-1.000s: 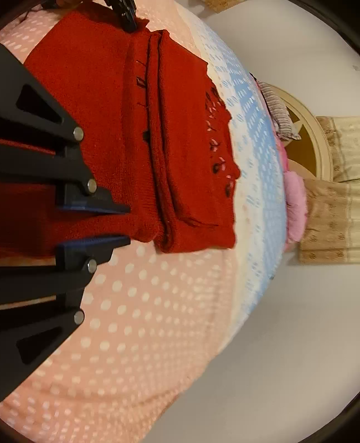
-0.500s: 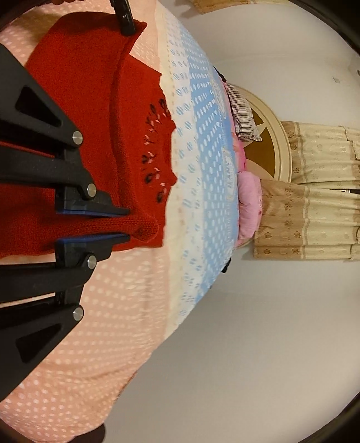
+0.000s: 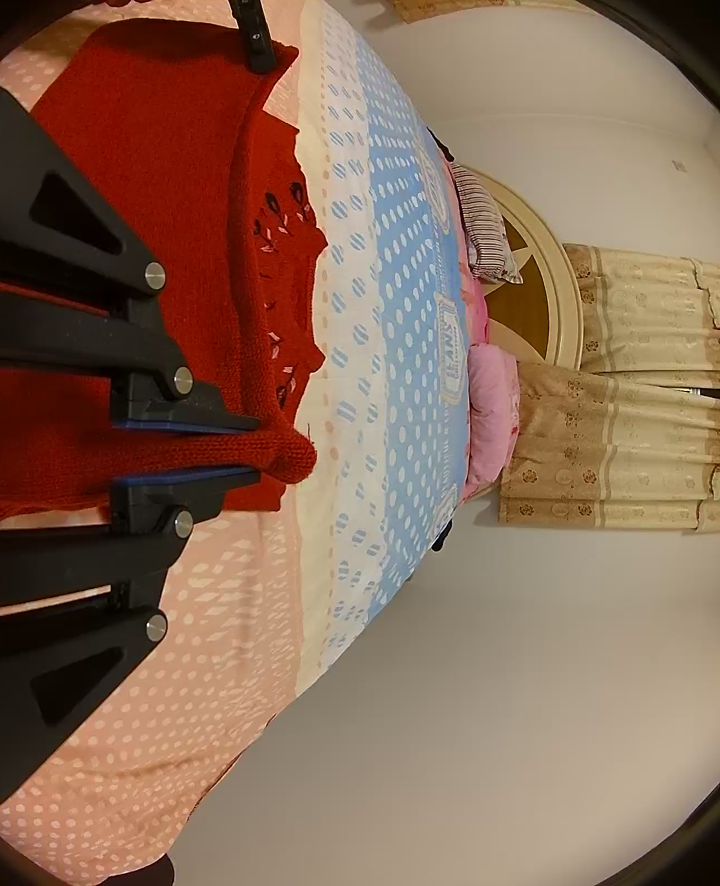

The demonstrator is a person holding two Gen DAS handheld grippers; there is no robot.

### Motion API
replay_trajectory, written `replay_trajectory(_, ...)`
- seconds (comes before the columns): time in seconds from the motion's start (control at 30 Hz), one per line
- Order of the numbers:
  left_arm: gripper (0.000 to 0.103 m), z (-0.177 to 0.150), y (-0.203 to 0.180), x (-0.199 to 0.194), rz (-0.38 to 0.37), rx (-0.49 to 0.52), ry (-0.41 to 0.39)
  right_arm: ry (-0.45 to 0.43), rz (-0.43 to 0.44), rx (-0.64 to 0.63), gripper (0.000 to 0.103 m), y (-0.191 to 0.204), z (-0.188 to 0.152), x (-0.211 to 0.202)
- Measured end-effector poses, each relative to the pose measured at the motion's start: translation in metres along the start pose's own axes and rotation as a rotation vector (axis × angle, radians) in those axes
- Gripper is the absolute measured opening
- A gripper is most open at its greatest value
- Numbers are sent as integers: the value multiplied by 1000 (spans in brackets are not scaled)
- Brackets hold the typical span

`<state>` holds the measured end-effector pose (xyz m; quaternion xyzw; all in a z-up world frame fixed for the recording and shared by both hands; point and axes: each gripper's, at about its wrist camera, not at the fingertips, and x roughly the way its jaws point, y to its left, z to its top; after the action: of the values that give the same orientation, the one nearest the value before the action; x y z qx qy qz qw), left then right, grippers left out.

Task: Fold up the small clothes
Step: 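Grasp the folded sweater with the right tool while the left tool grasps it too, lift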

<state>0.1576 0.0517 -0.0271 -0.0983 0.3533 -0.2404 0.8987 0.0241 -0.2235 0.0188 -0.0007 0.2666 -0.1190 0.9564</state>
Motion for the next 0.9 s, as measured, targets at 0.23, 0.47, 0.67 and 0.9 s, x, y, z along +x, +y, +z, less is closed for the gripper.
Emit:
replay_trajectory(0.23,12,15,2,14,78,13,7,2,-9,-21,10,6,13,27)
replay_trajectory(0.47,12,29,8,33,132,24,24,10,-28,-45,10,13,26,55)
replay_trajectory(0.67,12,45,11,49,152,27,20,17,-42,-48,10,17,38,79)
replay_trajectory(0.9,12,64,21,72,180,2,28,35,-64,-43,10,20,46,106)
